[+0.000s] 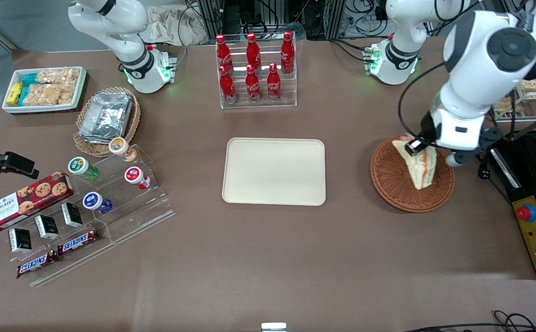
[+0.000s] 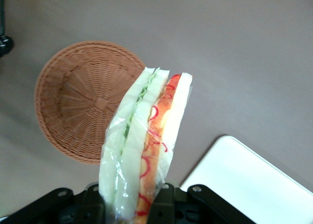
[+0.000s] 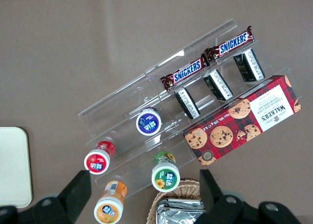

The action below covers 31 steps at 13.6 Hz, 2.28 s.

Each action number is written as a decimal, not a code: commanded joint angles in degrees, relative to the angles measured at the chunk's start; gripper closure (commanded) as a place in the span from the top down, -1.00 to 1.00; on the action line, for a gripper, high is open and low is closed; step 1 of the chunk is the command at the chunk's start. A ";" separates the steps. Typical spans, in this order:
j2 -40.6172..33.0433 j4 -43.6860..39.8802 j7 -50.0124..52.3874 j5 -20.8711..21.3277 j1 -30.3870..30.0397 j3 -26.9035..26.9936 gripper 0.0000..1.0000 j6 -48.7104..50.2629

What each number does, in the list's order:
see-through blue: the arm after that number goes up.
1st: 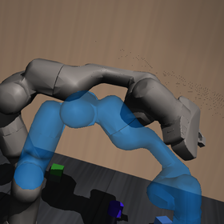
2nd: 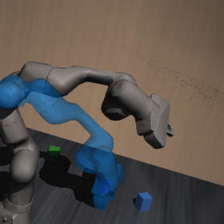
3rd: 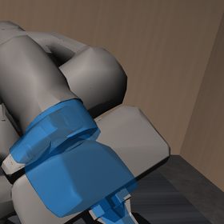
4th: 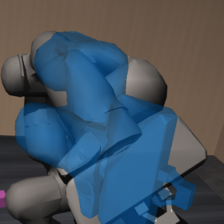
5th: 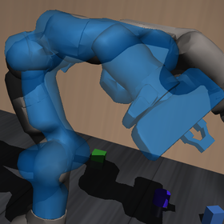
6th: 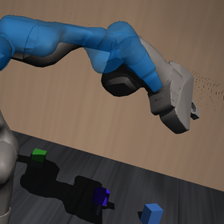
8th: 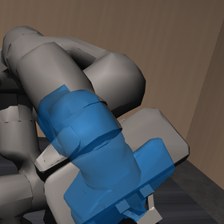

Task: Place sandwich from basket to tray
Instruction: 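Lift the sandwich and carry it over the cream tray, then lower the sandwich onto the tray and open the left gripper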

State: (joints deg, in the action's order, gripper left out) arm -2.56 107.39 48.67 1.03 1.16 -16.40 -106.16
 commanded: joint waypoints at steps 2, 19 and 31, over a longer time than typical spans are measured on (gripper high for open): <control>6.32 -4.12 2.56 5.46 0.07 -8.88 -1.00 0.61; 38.14 -5.79 23.66 32.61 14.13 -16.12 -1.00 -15.12; 39.12 -7.81 25.25 36.23 14.13 -16.29 1.00 -13.20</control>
State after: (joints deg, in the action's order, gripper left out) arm 37.35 101.11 72.81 36.78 14.82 -32.63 -121.51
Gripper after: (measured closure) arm 0.035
